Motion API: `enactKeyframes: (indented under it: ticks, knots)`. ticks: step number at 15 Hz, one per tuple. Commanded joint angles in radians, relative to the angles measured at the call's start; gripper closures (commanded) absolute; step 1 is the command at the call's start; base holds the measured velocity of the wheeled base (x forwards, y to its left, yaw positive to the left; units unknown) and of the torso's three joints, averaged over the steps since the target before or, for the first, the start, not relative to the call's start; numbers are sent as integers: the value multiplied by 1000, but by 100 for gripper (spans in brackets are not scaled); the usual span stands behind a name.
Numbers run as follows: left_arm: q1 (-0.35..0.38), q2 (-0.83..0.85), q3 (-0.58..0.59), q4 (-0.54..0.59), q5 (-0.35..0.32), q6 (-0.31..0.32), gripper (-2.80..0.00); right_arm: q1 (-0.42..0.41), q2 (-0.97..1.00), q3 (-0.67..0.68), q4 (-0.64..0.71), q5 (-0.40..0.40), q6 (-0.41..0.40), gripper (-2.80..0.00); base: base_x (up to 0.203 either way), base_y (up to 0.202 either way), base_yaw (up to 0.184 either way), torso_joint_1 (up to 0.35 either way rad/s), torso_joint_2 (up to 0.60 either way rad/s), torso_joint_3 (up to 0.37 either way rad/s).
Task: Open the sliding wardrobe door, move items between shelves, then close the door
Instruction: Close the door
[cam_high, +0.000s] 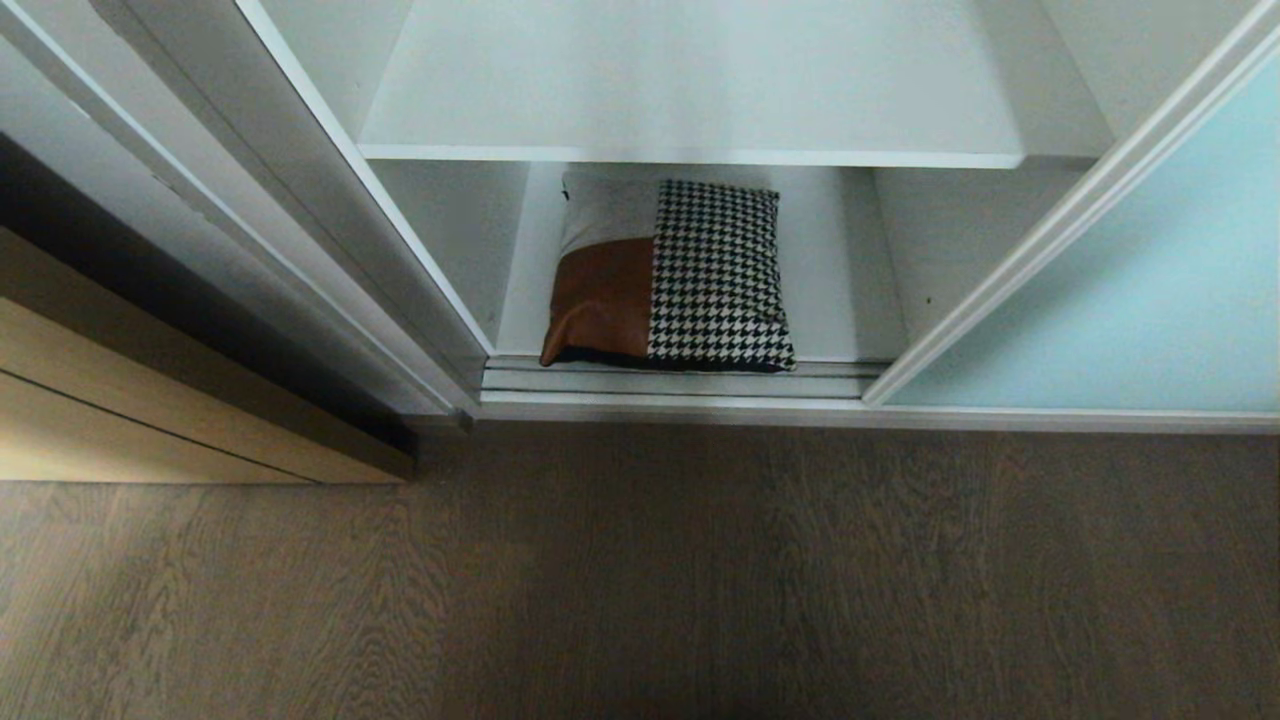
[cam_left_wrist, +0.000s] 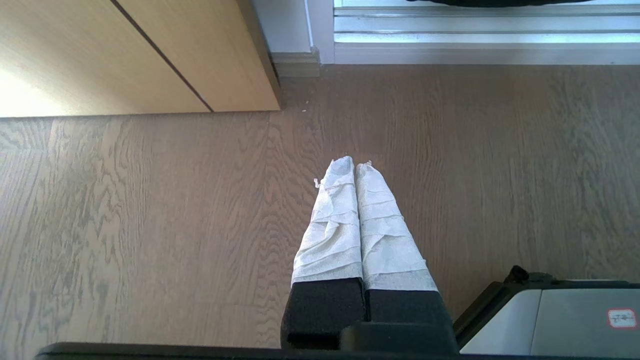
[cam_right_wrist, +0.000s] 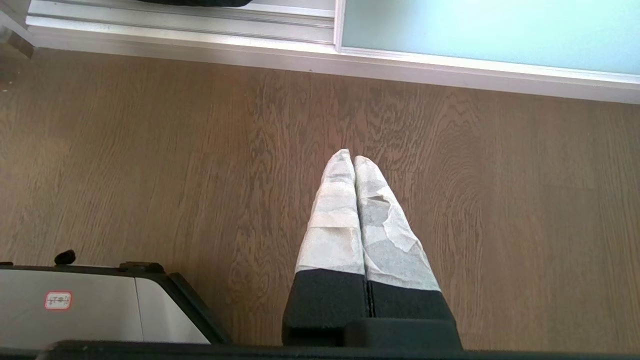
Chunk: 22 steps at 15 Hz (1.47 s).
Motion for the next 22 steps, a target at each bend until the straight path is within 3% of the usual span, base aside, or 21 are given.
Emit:
enactKeyframes:
  ticks: [1, 13, 15, 18, 22]
  knots:
    - [0, 1, 0, 0, 0, 0, 0, 0, 0, 0, -2, 0, -2, 0, 0, 0, 0, 0, 0, 0]
    - [0, 1, 2, 0, 0, 1, 0, 0, -3, -10, 18, -24, -5, 0, 0, 0, 0, 0, 0, 0]
    - [0, 1, 2, 0, 0, 0, 0, 0, 31, -126, 65, -30, 6, 0, 0, 0, 0, 0, 0, 0]
    - [0, 1, 1, 0, 0, 0, 0, 4, 151, -475, 273, -36, 58, 0, 0, 0, 0, 0, 0, 0]
    - [-1, 1, 0, 0, 0, 0, 0, 18, 479, -774, 422, -36, 91, 0, 0, 0, 0, 0, 0, 0]
